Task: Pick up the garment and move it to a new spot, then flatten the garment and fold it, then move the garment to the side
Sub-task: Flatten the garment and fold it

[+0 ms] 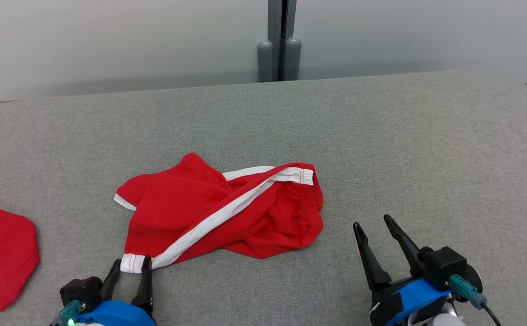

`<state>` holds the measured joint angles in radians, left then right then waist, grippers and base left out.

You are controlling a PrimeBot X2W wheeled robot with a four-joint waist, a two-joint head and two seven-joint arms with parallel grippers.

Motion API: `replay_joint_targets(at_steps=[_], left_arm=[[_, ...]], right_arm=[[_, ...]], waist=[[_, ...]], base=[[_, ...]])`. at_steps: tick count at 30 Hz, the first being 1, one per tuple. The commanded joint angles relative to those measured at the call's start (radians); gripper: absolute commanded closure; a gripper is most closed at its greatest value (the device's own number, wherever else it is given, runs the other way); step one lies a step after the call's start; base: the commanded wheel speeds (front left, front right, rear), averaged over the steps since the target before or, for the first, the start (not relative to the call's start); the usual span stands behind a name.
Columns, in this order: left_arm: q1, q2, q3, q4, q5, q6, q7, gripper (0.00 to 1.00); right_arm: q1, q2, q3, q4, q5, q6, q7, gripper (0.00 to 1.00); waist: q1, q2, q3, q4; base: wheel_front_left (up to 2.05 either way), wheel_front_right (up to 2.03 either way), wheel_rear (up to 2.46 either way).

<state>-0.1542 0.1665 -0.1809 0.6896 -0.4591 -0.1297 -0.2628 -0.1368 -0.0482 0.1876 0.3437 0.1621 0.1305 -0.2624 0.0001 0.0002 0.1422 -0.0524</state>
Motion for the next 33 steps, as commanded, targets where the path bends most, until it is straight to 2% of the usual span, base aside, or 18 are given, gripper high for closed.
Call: replay_joint_targets(at_steps=[1, 9, 12, 15, 19, 20, 33], left_arm=[[-0.004, 0.014, -0.013, 0.003, -0.007, -0.002, -0.003, 0.0], [-0.011, 0.035, -0.034, 0.007, -0.009, -0.002, -0.003, 0.02], [-0.009, 0.041, -0.04, 0.003, -0.016, -0.002, -0.003, 0.18], [-0.005, 0.045, -0.043, -0.002, -0.02, -0.002, -0.003, 0.57], [-0.008, 0.048, -0.046, -0.002, -0.022, -0.002, -0.003, 0.82], [-0.01, 0.047, -0.046, -0.001, -0.023, -0.002, -0.003, 1.0], [-0.036, 0.052, -0.085, -0.045, -0.034, -0.002, -0.003, 1.0]], right_arm=[[-0.005, -0.004, 0.0, 0.002, -0.001, 0.0, -0.004, 0.0], [-0.009, -0.004, 0.01, -0.005, 0.001, 0.0, -0.004, 0.0], [-0.008, -0.004, 0.008, -0.003, 0.003, 0.0, -0.004, 0.0], [-0.006, -0.004, 0.005, 0.0, 0.005, 0.0, -0.004, 0.0], [-0.006, -0.004, 0.004, 0.001, 0.006, 0.0, -0.004, 0.0], [-0.007, -0.004, 0.005, 0.001, 0.007, 0.0, -0.004, 0.0], [-0.151, -0.004, 0.066, 0.046, 0.15, 0.0, -0.004, 0.0]], waist=[[-0.0001, -0.0002, -0.004, -0.002], [-0.0001, -0.0002, 0.004, -0.011], [-0.0001, -0.0002, 0.006, -0.012], [-0.0001, -0.0002, 0.005, -0.012], [-0.0001, -0.0002, 0.007, -0.008], [-0.0001, -0.0002, 0.008, -0.006], [-0.0001, -0.0002, 0.054, 0.049]], base=[[0.0, 0.0, 0.0], [0.0, 0.0, 0.0], [0.0, 0.0, 0.0], [0.0, 0.0, 0.0], [0.0, 0.0, 0.0], [0.0, 0.0, 0.0], [0.0, 0.0, 0.0]])
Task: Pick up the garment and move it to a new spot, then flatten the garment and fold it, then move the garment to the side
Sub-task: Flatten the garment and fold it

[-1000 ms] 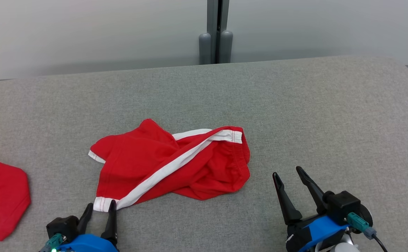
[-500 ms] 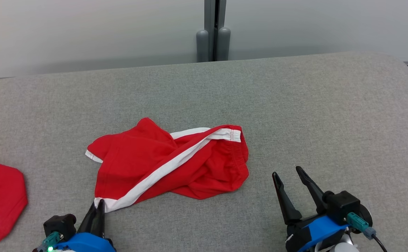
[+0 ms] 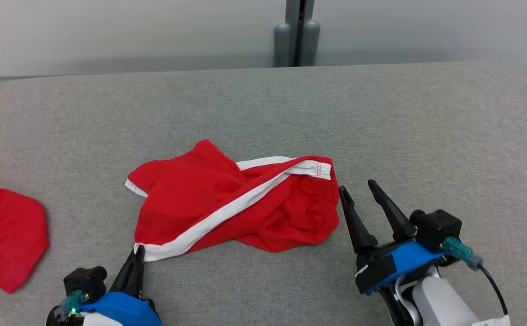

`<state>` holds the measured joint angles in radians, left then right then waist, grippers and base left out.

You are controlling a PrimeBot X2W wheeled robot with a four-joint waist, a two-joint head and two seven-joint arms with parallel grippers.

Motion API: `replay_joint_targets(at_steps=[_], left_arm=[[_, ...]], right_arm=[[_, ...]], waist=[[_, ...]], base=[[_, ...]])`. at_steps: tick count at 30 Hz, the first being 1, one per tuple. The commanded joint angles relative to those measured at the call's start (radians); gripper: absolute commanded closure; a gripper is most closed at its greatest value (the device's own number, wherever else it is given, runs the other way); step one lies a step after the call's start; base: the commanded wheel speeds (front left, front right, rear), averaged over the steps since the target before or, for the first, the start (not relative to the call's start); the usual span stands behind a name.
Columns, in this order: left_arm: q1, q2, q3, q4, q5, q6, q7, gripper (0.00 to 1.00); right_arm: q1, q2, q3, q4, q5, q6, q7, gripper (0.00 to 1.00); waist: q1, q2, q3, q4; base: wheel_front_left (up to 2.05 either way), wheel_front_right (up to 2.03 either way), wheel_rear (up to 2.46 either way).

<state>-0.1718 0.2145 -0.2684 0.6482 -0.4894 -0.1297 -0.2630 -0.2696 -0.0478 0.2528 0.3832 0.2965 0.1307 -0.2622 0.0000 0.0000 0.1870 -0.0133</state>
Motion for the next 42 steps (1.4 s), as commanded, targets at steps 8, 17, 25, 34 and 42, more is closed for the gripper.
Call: replay_joint_targets(at_steps=[8, 17, 25, 34, 42], left_arm=[[-0.038, 0.014, -0.021, -0.023, -0.014, -0.002, -0.003, 1.0], [-0.052, 0.03, -0.034, -0.038, -0.027, 0.0, -0.002, 1.0], [-0.063, 0.033, -0.049, -0.043, -0.031, 0.0, -0.003, 1.0], [-0.061, 0.032, -0.051, -0.042, -0.023, 0.0, -0.003, 1.0], [-0.078, 0.015, -0.001, -0.156, -0.022, 0.0, -0.003, 1.0]], right_arm=[[-0.122, -0.005, 0.051, 0.087, 0.071, 0.0, -0.004, 0.0], [-0.171, -0.005, 0.071, 0.123, 0.087, 0.0, -0.004, 0.0], [-0.182, -0.005, 0.094, 0.132, 0.085, 0.0, -0.004, 0.27], [-0.171, -0.005, 0.089, 0.101, 0.08, 0.0, -0.004, 1.0], [-0.104, -0.005, 0.028, -0.013, 0.096, 0.0, -0.004, 1.0]], waist=[[0.0, 0.0, 0.044, 0.051], [0.0, 0.0, 0.073, 0.074], [0.0, 0.0, 0.078, 0.089], [0.0, 0.0, 0.067, 0.09], [0.0, 0.0, -0.017, 0.044]], base=[[0.0, 0.0, 0.0], [0.0, 0.0, 0.0], [0.0, 0.0, 0.0], [0.0, 0.0, 0.0], [0.0, 0.0, 0.0]])
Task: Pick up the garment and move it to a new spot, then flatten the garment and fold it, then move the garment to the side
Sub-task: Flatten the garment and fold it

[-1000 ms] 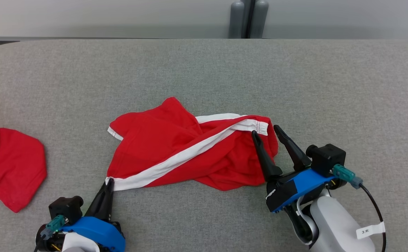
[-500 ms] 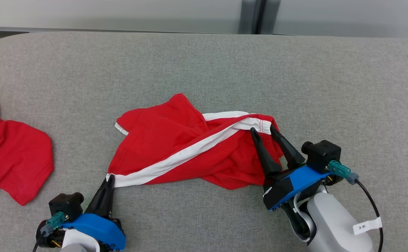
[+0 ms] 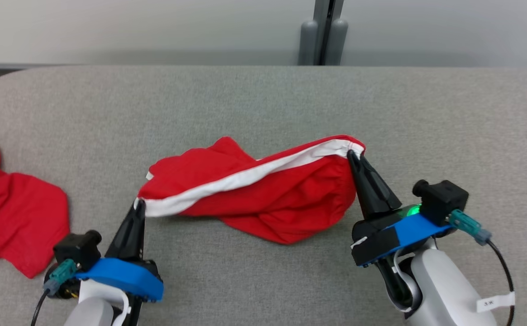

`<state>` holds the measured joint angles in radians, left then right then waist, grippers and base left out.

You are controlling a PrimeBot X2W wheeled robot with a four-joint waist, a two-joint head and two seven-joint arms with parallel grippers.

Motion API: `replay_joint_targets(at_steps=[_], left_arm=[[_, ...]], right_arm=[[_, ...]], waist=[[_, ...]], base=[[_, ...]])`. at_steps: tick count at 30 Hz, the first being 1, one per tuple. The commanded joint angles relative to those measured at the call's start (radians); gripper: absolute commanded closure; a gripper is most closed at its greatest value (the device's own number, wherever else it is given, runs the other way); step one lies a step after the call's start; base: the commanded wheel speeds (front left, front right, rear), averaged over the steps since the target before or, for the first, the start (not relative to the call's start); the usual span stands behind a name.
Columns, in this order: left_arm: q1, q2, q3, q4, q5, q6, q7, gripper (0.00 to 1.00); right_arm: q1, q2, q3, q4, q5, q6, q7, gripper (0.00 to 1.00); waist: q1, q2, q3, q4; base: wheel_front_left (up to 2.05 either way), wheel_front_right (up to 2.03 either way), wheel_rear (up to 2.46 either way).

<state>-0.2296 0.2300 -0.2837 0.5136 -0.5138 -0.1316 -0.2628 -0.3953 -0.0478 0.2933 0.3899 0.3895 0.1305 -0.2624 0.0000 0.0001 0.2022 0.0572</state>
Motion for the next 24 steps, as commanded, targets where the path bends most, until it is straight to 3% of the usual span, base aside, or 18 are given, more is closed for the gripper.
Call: replay_joint_targets(at_steps=[1, 7, 11, 18, 24], left_arm=[[-0.02, 0.0, 0.014, -0.022, 0.002, 0.002, -0.003, 1.0], [-0.097, 0.015, 0.047, -0.153, 0.04, 0.002, -0.003, 1.0], [-0.235, 0.068, 0.083, -0.209, 0.057, 0.002, -0.003, 1.0], [-0.501, 0.163, 0.06, -0.144, 0.042, 0.002, -0.003, 1.0], [-0.751, 0.208, 0.084, -0.07, 0.037, 0.002, -0.003, 1.0]], right_arm=[[0.022, -0.005, -0.013, -0.02, 0.003, 0.0, -0.004, 1.0], [0.024, -0.005, -0.068, -0.159, -0.022, 0.0, -0.004, 1.0], [-0.081, -0.004, -0.063, -0.229, -0.093, 0.0, -0.004, 1.0], [-0.363, -0.004, -0.077, -0.126, -0.189, 0.0, -0.004, 1.0], [-0.652, -0.004, -0.106, -0.026, -0.278, 0.0, -0.004, 1.0]], waist=[[0.0, -0.0001, -0.032, -0.026], [0.0, -0.0001, -0.107, -0.073], [0.0, -0.0001, -0.094, -0.098], [0.0, -0.0001, 0.033, -0.1], [0.0, -0.0001, 0.187, -0.084]], base=[[0.0, 0.0, 0.0], [0.0, 0.0, 0.0], [0.0, 0.0, 0.0], [0.0, 0.0, 0.0], [0.0, 0.0, 0.0]])
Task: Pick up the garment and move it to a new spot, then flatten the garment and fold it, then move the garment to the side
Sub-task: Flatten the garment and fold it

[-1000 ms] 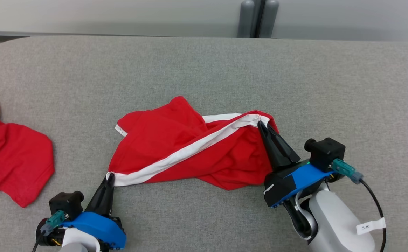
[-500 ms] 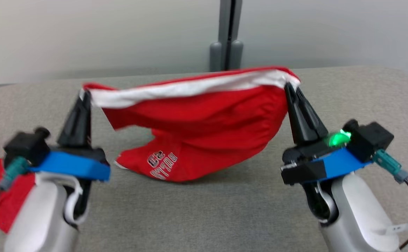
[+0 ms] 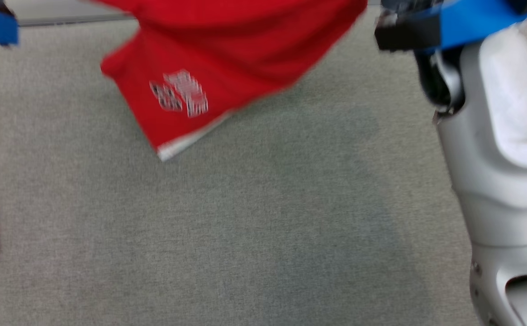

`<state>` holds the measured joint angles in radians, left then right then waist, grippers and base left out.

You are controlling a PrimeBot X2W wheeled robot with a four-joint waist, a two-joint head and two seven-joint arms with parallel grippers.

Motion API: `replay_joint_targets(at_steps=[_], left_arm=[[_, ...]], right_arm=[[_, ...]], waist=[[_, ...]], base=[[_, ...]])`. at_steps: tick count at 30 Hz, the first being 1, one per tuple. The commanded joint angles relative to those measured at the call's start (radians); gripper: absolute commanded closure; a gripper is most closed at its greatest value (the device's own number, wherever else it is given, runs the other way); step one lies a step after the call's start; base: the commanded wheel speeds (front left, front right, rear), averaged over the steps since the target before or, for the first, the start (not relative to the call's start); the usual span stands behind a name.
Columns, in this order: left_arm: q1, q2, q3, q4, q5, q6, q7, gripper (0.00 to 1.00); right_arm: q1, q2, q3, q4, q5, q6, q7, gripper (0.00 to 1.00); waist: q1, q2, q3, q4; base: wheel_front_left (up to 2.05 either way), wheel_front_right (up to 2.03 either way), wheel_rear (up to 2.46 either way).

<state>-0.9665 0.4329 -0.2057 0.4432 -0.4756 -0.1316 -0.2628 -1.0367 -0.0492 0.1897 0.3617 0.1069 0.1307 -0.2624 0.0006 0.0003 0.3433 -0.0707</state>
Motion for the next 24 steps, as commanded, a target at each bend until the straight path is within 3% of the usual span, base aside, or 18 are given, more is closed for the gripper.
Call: replay_joint_targets(at_steps=[1, 5, 9, 14, 21, 24], left_arm=[[-0.051, 0.006, 0.012, 0.007, 0.0, 0.002, -0.003, 1.0], [-0.151, -0.002, 0.048, -0.015, -0.003, 0.002, -0.003, 1.0], [-0.134, -0.016, 0.042, -0.052, -0.006, 0.002, -0.003, 1.0], [0.036, -0.044, 0.04, -0.063, -0.029, 0.002, -0.003, 1.0], [0.386, -0.116, 0.056, -0.023, -0.031, 0.002, -0.003, 1.0], [0.503, -0.149, 0.068, -0.006, -0.022, 0.002, -0.003, 1.0]], right_arm=[[-0.05, -0.004, -0.018, 0.008, -0.013, 0.0, -0.004, 1.0], [-0.151, -0.005, -0.077, 0.007, -0.093, 0.0, -0.004, 1.0], [-0.145, -0.005, -0.1, -0.003, -0.141, 0.0, -0.004, 1.0], [0.008, -0.004, -0.077, -0.019, -0.119, 0.0, -0.004, 1.0], [0.366, -0.001, -0.011, -0.101, -0.049, 0.0, -0.004, 1.0], [0.509, -0.007, -0.027, -0.149, 0.014, 0.0, -0.004, 1.0]], waist=[[-0.0006, -0.0003, 0.066, 0.049], [-0.0006, -0.0003, 0.131, 0.07], [-0.0006, -0.0003, 0.164, 0.091], [-0.0006, -0.0003, 0.159, 0.101], [-0.0006, -0.0003, 0.107, 0.096], [-0.0006, -0.0003, 0.068, 0.099]], base=[[0.0, 0.0, 0.0], [0.0, 0.0, 0.0], [0.0, 0.0, 0.0], [0.0, 0.0, 0.0], [0.0, 0.0, 0.0], [0.0, 0.0, 0.0]])
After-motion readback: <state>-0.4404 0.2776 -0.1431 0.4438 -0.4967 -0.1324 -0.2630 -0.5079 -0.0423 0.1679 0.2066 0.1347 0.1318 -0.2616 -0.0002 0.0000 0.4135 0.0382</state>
